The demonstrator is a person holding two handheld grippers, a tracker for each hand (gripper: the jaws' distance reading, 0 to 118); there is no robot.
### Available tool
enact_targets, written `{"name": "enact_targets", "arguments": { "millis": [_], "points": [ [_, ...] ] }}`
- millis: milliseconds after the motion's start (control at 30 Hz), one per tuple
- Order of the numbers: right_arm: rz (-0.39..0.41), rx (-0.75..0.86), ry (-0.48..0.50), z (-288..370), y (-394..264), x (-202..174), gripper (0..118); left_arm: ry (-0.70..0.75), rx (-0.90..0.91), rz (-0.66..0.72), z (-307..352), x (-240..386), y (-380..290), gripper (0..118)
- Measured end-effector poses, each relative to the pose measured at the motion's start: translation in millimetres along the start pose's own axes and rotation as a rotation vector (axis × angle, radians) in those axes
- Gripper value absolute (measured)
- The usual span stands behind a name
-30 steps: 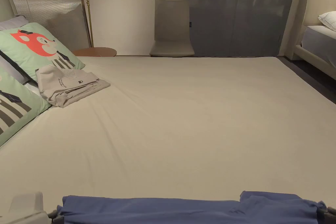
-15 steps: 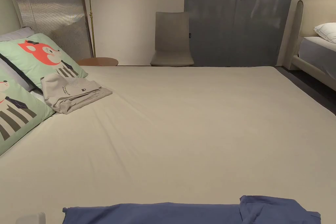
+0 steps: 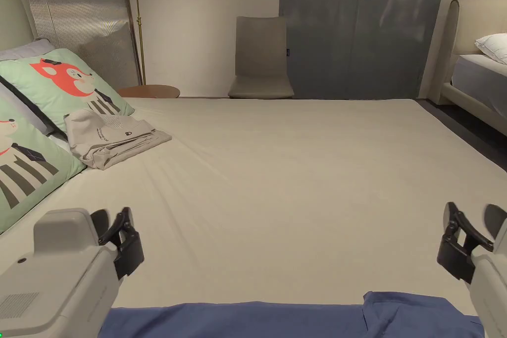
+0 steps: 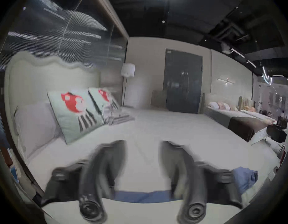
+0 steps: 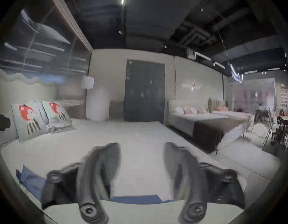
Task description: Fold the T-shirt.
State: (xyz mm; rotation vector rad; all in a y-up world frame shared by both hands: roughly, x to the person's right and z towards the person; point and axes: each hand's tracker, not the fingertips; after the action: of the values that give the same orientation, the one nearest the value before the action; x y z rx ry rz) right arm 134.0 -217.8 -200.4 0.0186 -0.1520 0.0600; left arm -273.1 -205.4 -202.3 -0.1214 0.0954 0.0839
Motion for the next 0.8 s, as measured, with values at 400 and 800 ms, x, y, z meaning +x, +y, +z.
{"name": "enact_targets", "arguments": {
  "millis": [400, 800],
  "points": [
    [-0.003, -0.025, 0.077, -3, -11, -38, 1, -0.175, -0.266, 0.241, -39, -67, -29, 0],
    [0.033, -0.117, 0.106, -9, -20, -57, 1, -0.366, -0.834, 0.825, -111, -200, -135, 110]
  ]
}}
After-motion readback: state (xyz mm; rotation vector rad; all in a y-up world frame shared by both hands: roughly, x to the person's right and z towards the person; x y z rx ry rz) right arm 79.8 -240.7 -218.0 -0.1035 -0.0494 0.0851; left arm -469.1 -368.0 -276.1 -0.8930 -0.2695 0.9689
